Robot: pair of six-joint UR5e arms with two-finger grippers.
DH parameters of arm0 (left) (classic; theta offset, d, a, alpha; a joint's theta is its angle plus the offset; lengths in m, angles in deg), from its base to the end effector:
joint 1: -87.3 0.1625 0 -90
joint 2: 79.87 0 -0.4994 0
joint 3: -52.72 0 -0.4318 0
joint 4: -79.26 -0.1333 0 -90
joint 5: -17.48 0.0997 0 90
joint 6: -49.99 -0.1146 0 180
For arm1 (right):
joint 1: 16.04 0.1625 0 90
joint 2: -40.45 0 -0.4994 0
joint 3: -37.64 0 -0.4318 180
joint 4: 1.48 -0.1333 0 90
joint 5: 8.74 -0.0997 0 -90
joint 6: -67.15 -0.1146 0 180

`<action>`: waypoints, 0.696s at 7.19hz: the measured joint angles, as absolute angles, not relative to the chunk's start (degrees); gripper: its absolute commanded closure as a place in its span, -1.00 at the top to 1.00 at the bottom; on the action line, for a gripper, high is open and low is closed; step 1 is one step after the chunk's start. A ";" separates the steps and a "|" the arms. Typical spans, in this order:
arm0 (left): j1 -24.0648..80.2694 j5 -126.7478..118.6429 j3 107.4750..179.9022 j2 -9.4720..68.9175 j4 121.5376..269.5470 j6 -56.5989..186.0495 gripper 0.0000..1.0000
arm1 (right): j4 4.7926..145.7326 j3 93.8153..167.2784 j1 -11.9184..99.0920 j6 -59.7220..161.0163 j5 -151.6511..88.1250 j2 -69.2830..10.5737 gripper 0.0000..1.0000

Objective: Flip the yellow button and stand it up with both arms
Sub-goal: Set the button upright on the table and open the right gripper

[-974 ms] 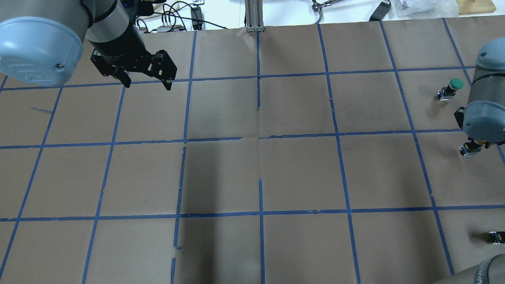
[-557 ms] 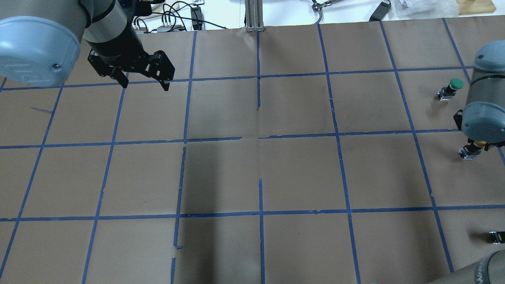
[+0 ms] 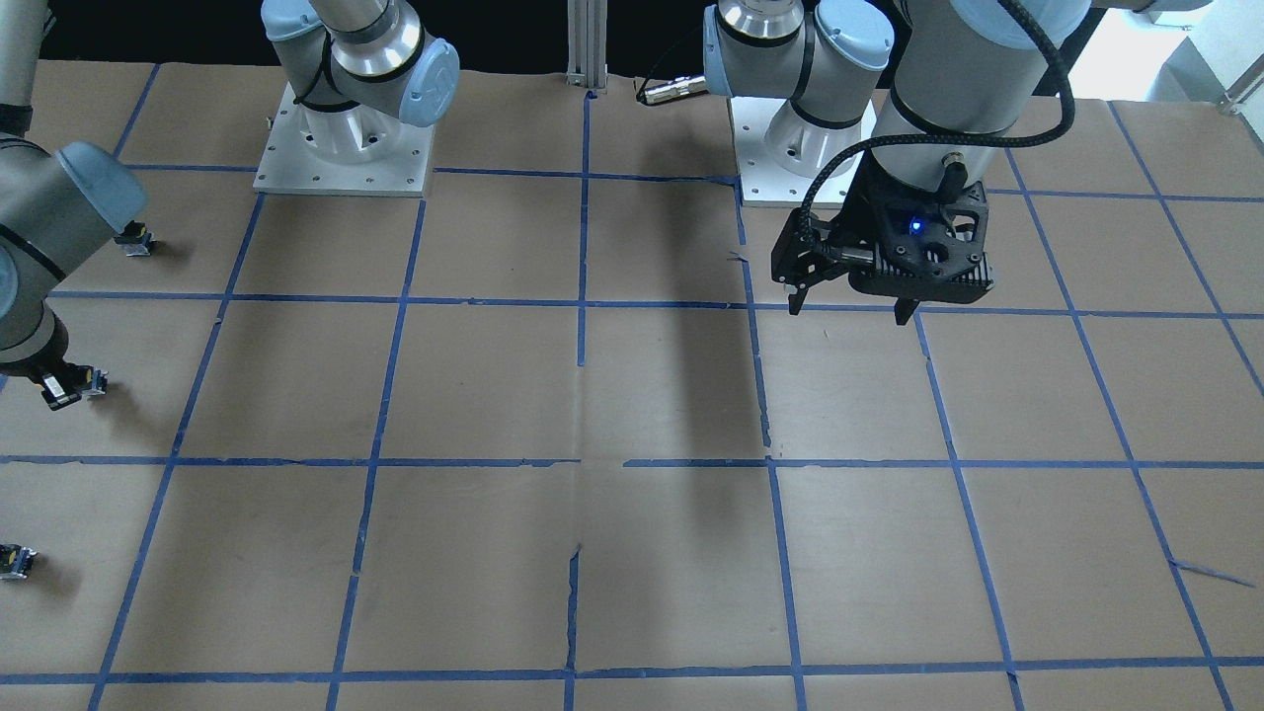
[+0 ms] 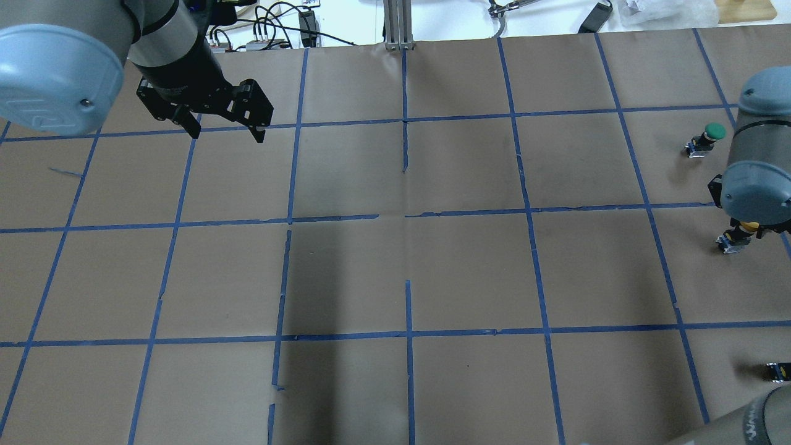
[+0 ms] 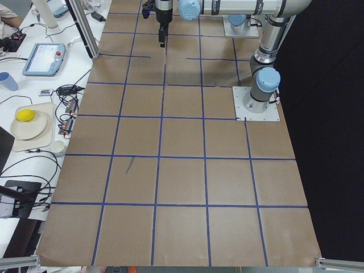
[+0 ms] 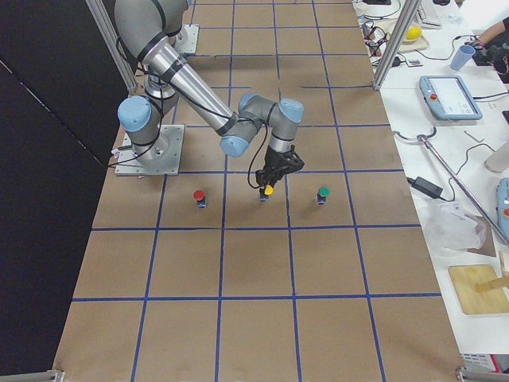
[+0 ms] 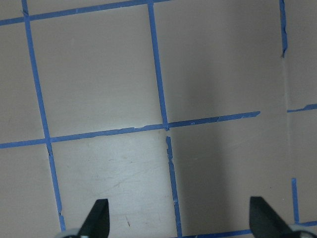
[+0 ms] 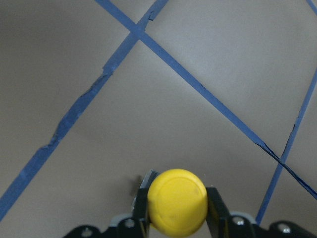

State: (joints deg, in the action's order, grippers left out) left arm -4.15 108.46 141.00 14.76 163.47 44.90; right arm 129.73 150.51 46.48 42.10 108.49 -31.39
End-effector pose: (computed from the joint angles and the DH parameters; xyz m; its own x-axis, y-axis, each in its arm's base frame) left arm -0.1459 -0.5734 0.5289 -0.9934 0.1129 -0.0215 0.1139 0.9923 -0.0485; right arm -0.1965 -0.5531 0.2520 -0.5187 0.7485 0.4132 0.7518 0.6295 -0.1966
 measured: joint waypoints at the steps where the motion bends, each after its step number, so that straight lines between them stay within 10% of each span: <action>1: -4.14 108.45 141.00 14.73 163.47 44.90 0.99 | 129.62 150.54 46.46 42.10 108.56 -31.39 0.87; 5: -4.12 108.42 140.97 14.44 163.46 44.90 0.99 | 128.53 149.74 46.48 44.27 108.46 -33.22 1.00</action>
